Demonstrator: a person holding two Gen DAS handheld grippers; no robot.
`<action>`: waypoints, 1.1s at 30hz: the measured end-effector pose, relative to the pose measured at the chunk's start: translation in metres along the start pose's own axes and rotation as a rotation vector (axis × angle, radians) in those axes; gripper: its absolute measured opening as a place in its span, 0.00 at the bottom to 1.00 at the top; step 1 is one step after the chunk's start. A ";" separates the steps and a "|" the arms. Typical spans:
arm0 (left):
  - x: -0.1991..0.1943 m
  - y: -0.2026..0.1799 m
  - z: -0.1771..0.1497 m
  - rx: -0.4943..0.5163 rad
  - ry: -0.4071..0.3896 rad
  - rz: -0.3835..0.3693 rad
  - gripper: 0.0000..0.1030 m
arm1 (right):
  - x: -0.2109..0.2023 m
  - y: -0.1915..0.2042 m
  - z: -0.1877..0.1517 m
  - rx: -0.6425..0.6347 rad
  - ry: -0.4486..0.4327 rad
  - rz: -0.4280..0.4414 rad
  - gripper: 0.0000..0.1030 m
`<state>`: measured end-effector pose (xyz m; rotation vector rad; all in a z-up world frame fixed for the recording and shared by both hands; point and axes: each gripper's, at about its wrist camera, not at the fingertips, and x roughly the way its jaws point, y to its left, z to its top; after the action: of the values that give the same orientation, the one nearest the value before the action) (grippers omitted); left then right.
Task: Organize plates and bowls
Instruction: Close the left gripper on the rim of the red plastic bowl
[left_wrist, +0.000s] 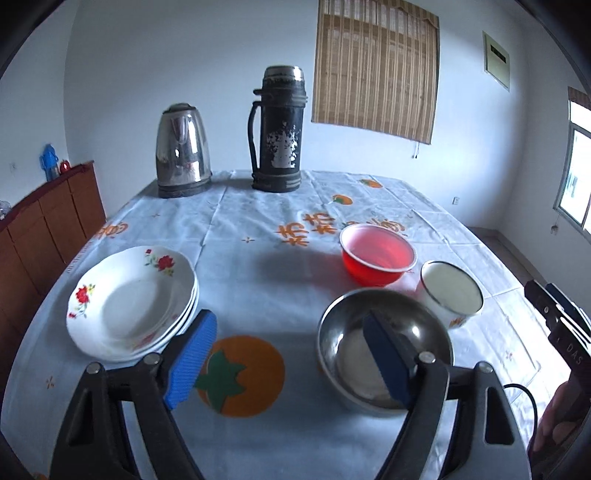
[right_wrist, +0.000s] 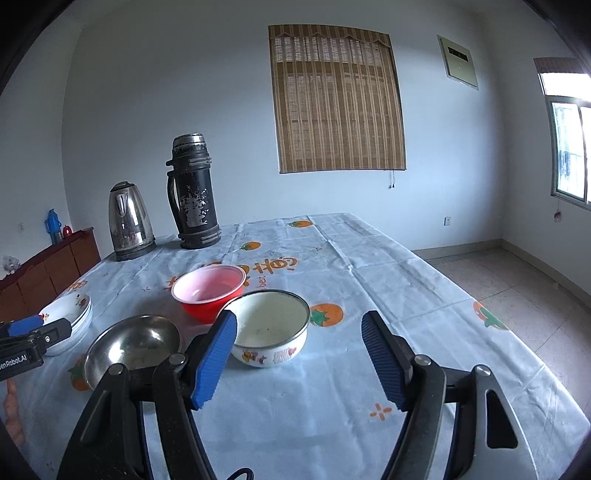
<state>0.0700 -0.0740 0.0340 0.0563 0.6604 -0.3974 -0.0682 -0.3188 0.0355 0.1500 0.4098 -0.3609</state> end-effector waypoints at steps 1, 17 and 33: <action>0.006 0.001 0.009 0.000 0.019 -0.012 0.80 | 0.006 0.001 0.006 0.001 0.016 0.018 0.70; 0.130 -0.010 0.096 0.127 0.243 -0.106 0.53 | 0.142 0.027 0.054 0.060 0.359 0.229 0.39; 0.205 -0.036 0.099 0.135 0.415 -0.205 0.31 | 0.226 0.046 0.049 0.010 0.573 0.214 0.39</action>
<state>0.2613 -0.1948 -0.0098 0.2041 1.0531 -0.6370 0.1595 -0.3568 -0.0109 0.3065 0.9493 -0.1016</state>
